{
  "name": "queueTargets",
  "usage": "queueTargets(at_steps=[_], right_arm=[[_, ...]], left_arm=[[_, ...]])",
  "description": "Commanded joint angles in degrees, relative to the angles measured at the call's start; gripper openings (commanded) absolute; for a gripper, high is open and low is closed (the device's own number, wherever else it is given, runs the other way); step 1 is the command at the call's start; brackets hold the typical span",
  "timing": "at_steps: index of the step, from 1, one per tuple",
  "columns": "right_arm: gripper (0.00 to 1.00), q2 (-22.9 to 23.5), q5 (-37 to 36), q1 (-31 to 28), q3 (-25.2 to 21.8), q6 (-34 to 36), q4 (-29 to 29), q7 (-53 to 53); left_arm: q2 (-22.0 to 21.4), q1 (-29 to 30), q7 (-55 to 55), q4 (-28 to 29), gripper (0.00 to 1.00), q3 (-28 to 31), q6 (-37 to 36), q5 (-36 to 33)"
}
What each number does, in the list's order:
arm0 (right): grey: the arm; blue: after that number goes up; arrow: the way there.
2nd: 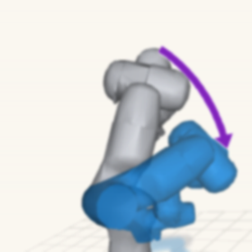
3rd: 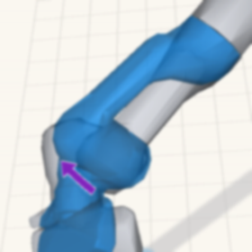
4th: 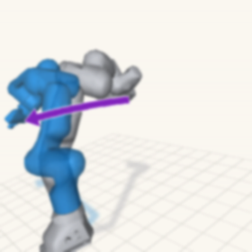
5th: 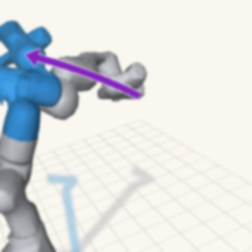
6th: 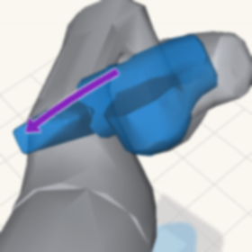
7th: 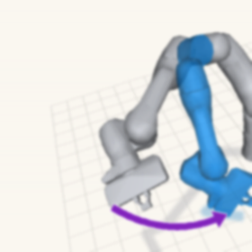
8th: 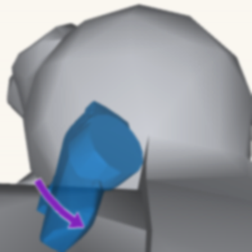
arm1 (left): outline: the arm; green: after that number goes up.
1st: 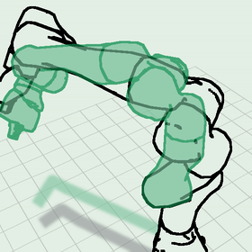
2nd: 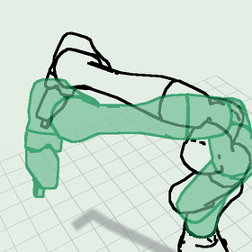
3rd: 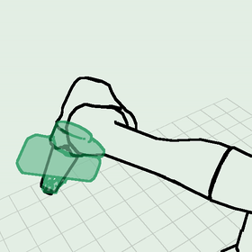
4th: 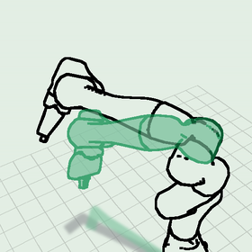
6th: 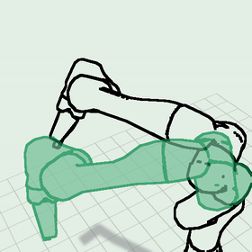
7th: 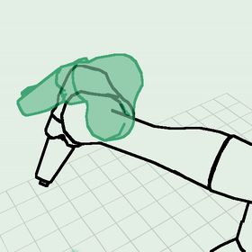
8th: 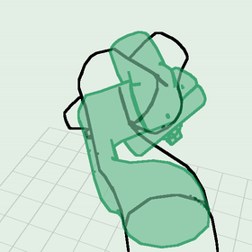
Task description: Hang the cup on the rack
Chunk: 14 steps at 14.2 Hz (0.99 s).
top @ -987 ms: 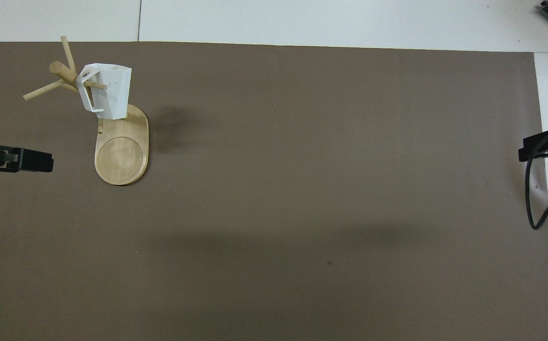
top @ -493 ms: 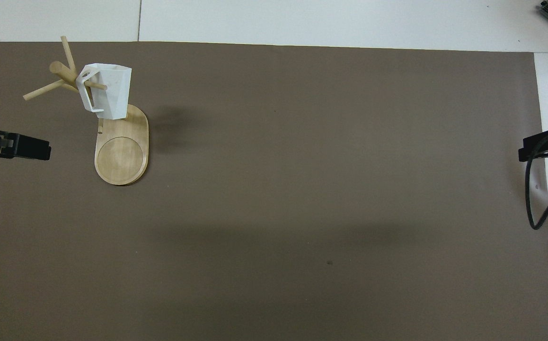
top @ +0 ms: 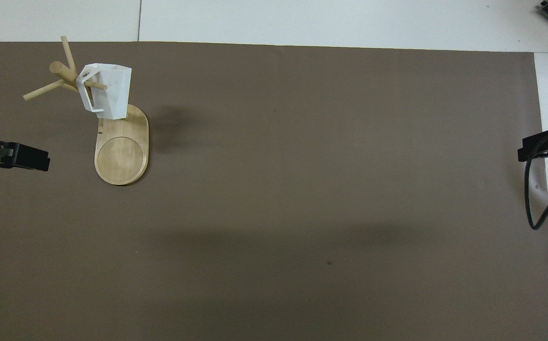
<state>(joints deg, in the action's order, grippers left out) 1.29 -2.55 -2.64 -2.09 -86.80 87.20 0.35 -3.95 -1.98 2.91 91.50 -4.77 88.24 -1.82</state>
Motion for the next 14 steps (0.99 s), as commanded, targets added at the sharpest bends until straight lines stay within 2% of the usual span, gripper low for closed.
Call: queueTargets(at_steps=[1,11,14], right_arm=[[1.0,-0.5,1.41,-0.52,0.15,-0.74,0.87,1.24],[1.0,-0.5,1.41,-0.52,0.15,-0.74,0.87,1.32],[1.0,-0.5,1.41,-0.61,0.06,-0.83,0.87,1.24]], left_arm=[[-1.32,0.31,0.25,1.32,1.0,0.29,-0.61,-0.65],[-1.41,0.31,0.08,1.4,1.0,0.38,-0.97,-0.65],[-0.89,-0.39,-0.54,0.27,1.0,1.25,-0.43,1.54]])
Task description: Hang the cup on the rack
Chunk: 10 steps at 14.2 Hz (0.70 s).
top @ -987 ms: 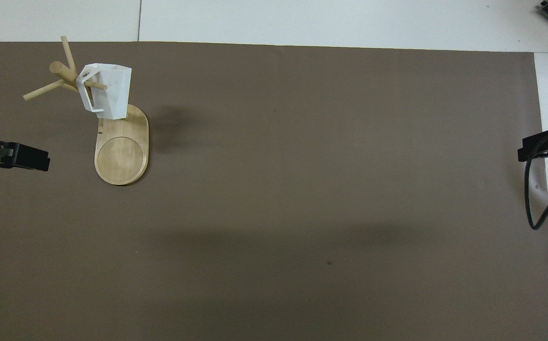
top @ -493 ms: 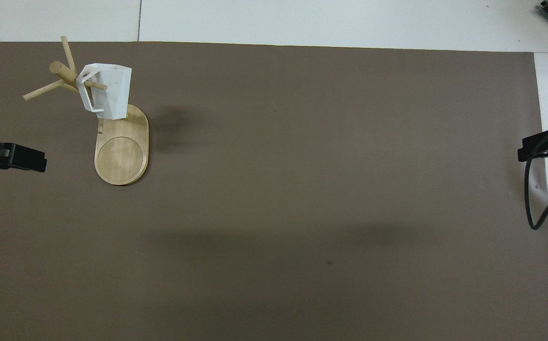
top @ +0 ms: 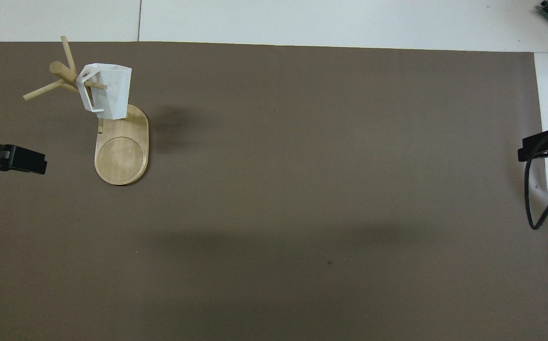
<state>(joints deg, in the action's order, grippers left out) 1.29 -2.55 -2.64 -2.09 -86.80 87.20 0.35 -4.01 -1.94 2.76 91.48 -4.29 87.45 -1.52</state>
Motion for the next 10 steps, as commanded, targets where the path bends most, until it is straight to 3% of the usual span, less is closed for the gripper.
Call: queueTargets(at_steps=[1,10], right_arm=[[1.0,-0.5,1.32,-0.61,0.06,-0.74,0.87,1.23],[1.0,-1.29,1.41,-1.05,0.42,-0.12,1.05,1.32]], left_arm=[[-0.57,-0.95,-0.39,-0.77,1.0,2.25,0.26,2.82],[1.02,-4.21,0.14,-4.56,1.0,6.84,-3.17,1.87]])
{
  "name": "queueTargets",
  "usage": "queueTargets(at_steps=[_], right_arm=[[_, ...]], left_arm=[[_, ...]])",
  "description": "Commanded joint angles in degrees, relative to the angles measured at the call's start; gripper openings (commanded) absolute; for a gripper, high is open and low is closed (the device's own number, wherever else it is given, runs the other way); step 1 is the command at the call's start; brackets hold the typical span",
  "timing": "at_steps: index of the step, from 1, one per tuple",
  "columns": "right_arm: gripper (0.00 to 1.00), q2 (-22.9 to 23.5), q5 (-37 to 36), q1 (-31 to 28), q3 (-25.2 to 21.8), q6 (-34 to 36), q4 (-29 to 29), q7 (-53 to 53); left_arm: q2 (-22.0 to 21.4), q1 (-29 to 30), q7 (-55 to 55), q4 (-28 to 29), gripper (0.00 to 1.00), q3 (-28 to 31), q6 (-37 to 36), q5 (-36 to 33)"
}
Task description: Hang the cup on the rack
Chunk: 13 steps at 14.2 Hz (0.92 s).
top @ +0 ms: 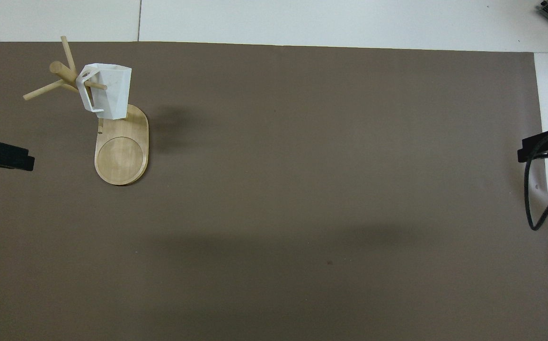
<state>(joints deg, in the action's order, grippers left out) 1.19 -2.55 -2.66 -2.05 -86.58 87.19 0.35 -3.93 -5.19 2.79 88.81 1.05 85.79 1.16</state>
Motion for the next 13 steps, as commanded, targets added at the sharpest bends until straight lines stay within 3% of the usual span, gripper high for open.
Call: queueTargets(at_steps=[1,13], right_arm=[[1.0,-1.63,1.41,-1.2,0.38,-0.35,1.05,1.32],[1.0,-1.9,1.41,-1.38,0.38,0.0,1.14,1.32]], left_arm=[[1.03,-0.71,0.11,-1.88,1.0,1.49,-1.42,-0.73],[-0.2,0.0,-0.51,0.31,1.0,1.76,-2.73,-2.66]])
